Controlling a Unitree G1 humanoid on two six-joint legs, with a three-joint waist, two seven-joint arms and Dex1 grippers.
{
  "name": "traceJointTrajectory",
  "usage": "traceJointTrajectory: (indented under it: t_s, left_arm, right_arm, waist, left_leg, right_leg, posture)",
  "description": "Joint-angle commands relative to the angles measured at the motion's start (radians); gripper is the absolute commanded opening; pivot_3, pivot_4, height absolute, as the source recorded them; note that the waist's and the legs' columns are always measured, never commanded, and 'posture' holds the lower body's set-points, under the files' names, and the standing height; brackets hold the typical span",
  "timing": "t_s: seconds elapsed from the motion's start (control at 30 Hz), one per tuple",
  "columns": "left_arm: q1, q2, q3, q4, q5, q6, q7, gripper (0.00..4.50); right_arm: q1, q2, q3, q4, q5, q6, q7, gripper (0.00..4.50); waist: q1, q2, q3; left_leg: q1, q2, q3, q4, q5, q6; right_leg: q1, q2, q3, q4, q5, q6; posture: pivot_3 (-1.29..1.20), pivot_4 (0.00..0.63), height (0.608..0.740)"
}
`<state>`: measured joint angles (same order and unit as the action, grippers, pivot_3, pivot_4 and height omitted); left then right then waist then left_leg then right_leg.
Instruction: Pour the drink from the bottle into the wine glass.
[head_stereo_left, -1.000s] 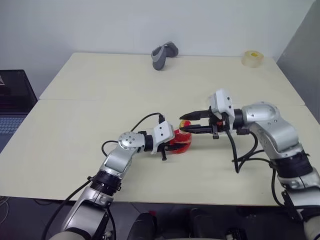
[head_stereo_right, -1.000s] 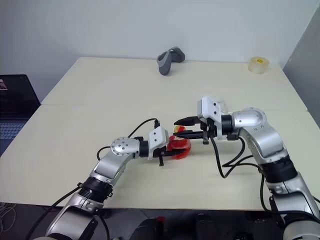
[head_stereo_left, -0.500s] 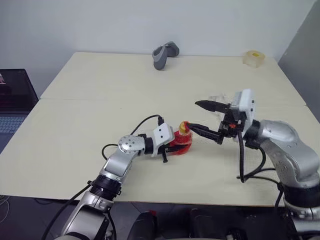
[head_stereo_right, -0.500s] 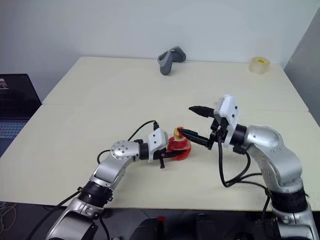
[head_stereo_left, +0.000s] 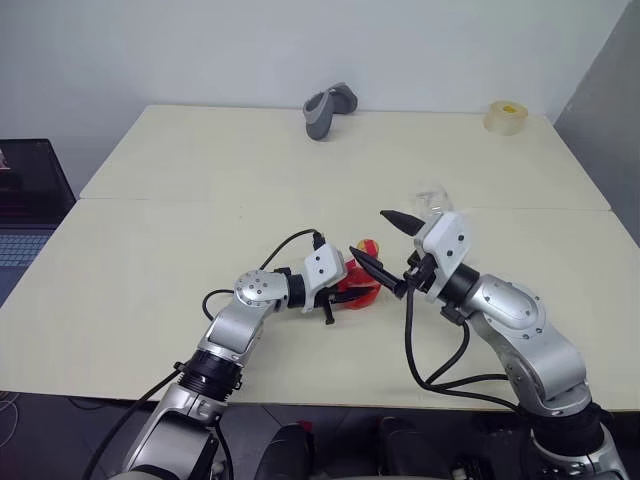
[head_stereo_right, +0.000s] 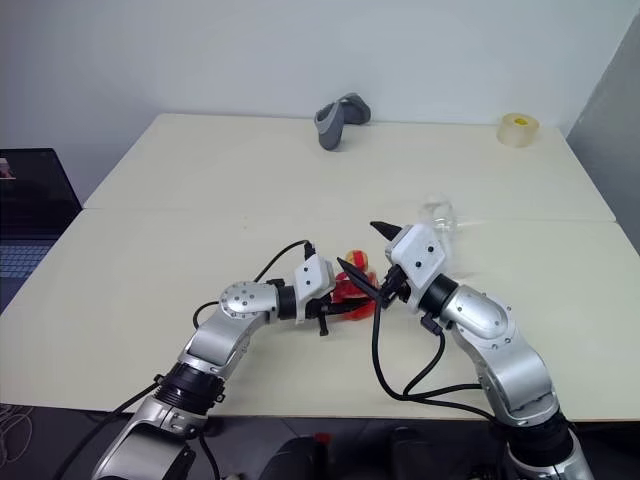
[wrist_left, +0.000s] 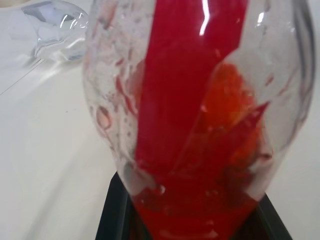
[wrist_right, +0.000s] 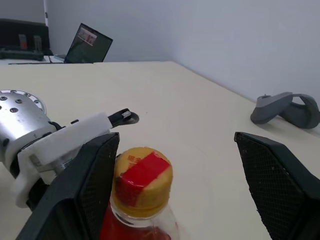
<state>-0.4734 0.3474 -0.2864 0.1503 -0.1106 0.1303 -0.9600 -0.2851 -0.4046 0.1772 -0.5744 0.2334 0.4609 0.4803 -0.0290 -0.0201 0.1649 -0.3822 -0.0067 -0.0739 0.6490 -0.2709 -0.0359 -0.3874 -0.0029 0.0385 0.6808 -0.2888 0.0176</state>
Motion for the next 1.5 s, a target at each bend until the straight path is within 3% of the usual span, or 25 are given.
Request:
traceJointTrajectory:
  t_s: [0.03, 0.27, 0.53, 0.77, 1.03, 1.23, 1.5]
  left_arm:
    - [-0.007, 0.001, 0.013, -0.014, -0.005, -0.009, 0.006, 0.84]
    - [-0.004, 0.015, 0.015, -0.014, -0.005, -0.012, 0.002, 0.79]
    - [-0.009, 0.018, 0.008, -0.012, -0.006, -0.016, -0.001, 0.79]
    - [-0.007, 0.019, 0.004, -0.016, -0.004, -0.014, -0.005, 0.79]
    - [-0.013, 0.019, 0.008, -0.006, -0.001, -0.018, -0.007, 0.79]
    - [-0.014, 0.016, 0.007, -0.003, 0.0, -0.02, -0.006, 0.79]
    - [-0.02, 0.013, 0.007, 0.008, 0.001, -0.025, -0.012, 0.77]
  right_arm:
    - [-0.004, -0.007, -0.029, -0.009, -0.011, -0.027, -0.001, 3.92]
    - [0.066, -0.105, -0.194, -0.074, 0.168, 0.057, 0.102, 3.92]
    - [0.075, -0.17, -0.162, -0.154, 0.288, 0.157, 0.156, 3.92]
    - [-0.039, -0.032, -0.039, -0.065, 0.149, 0.101, 0.03, 3.92]
    - [-0.045, -0.023, -0.015, -0.01, 0.082, 0.035, 0.045, 3.92]
    - [-0.009, -0.019, -0.107, -0.017, 0.145, 0.078, 0.035, 3.92]
    - [0.067, -0.123, -0.235, -0.041, 0.236, 0.125, 0.084, 3.92]
  waist:
    - [0.0, 0.0, 0.0]
    - [0.001, 0.0, 0.0]
    - [-0.002, 0.0, 0.0]
    - [-0.001, 0.0, 0.0]
    - [0.0, 0.0, 0.0]
    - [0.0, 0.0, 0.0]
    - [0.001, 0.0, 0.0]
  left_leg:
    - [0.0, 0.0, 0.0, 0.0, 0.0, 0.0]
    - [0.0, 0.0, 0.0, 0.0, 0.0, 0.0]
    - [0.001, 0.001, -0.001, -0.001, 0.0, 0.0]
    - [0.0, 0.0, 0.0, 0.0, 0.0, 0.0]
    - [0.0, 0.0, 0.0, 0.0, 0.0, 0.0]
    - [0.0, 0.0, 0.0, 0.0, 0.0, 0.0]
    - [0.0, 0.0, 0.0, 0.0, 0.0, 0.0]
  right_leg:
    - [0.0, 0.0, 0.0, 0.0, 0.0, 0.0]
    - [0.0, 0.0, 0.0, 0.0, 0.0, 0.0]
    - [0.001, 0.001, -0.001, 0.0, 0.0, 0.0]
    - [0.0, 0.001, 0.0, 0.0, 0.0, 0.0]
    - [0.0, 0.0, 0.0, 0.0, 0.0, 0.0]
    - [0.0, 0.0, 0.0, 0.0, 0.0, 0.0]
    - [0.001, 0.0, 0.0, 0.0, 0.0, 0.0]
  posture:
    - [0.0, 0.15, 0.74]
    - [0.0, 0.15, 0.74]
    - [0.0, 0.15, 0.74]
    - [0.0, 0.15, 0.74]
    - [0.0, 0.15, 0.74]
    - [0.0, 0.15, 0.74]
    - [0.0, 0.15, 0.74]
